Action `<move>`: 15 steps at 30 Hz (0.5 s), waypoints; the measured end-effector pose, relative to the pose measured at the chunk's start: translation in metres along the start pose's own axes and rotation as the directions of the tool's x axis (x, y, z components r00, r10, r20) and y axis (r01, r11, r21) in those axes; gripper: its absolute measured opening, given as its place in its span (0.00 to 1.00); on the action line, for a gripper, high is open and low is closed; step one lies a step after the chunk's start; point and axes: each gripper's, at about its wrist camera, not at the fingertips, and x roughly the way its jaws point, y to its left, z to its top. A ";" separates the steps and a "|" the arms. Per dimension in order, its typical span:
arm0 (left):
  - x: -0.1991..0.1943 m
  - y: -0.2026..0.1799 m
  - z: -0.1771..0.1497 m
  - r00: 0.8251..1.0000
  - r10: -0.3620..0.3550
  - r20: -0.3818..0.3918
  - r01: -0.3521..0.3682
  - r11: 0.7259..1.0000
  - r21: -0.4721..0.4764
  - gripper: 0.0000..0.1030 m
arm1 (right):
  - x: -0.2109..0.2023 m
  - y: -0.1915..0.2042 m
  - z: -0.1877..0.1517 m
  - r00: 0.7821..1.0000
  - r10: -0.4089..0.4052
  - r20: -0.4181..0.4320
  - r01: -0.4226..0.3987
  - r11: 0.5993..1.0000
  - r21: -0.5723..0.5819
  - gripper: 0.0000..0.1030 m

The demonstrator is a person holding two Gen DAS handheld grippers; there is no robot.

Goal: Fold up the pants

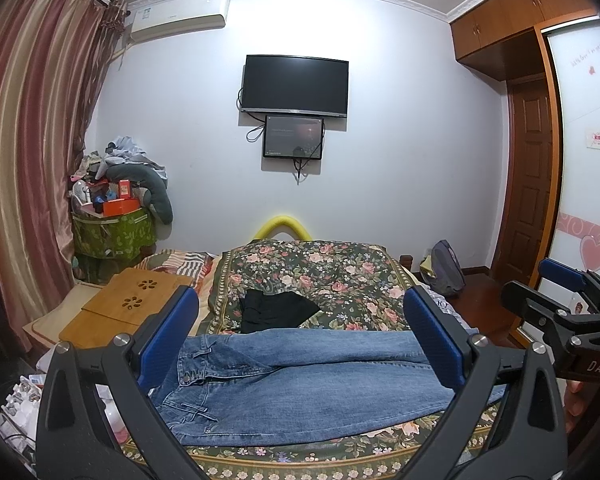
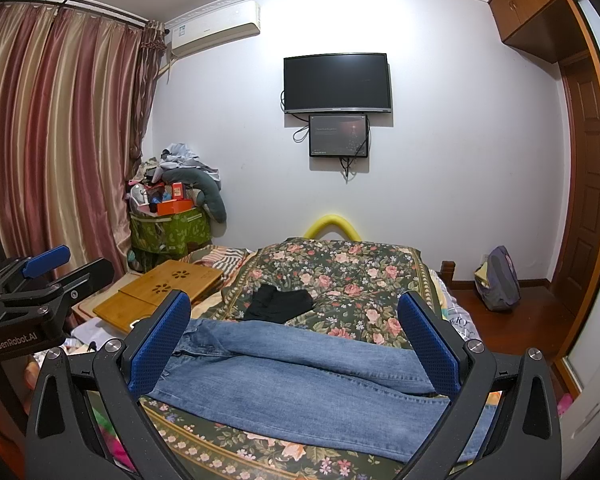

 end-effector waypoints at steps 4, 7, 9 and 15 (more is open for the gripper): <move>0.001 -0.001 0.000 1.000 0.001 0.000 -0.001 1.000 0.001 1.00 | 0.000 0.000 0.000 1.000 0.000 0.001 0.000 1.000 -0.001 1.00; 0.000 -0.001 0.000 1.000 -0.001 -0.001 0.001 1.000 -0.002 1.00 | 0.000 -0.001 0.000 1.000 -0.002 0.002 0.002 1.000 -0.003 1.00; 0.000 -0.001 0.000 1.000 -0.002 -0.002 0.002 1.000 -0.003 1.00 | 0.000 -0.002 0.000 1.000 -0.004 0.001 0.004 1.000 -0.004 1.00; 0.002 0.000 -0.001 1.000 -0.003 -0.003 0.003 1.000 -0.004 1.00 | 0.002 -0.003 -0.001 1.000 -0.003 -0.001 0.003 1.000 -0.005 1.00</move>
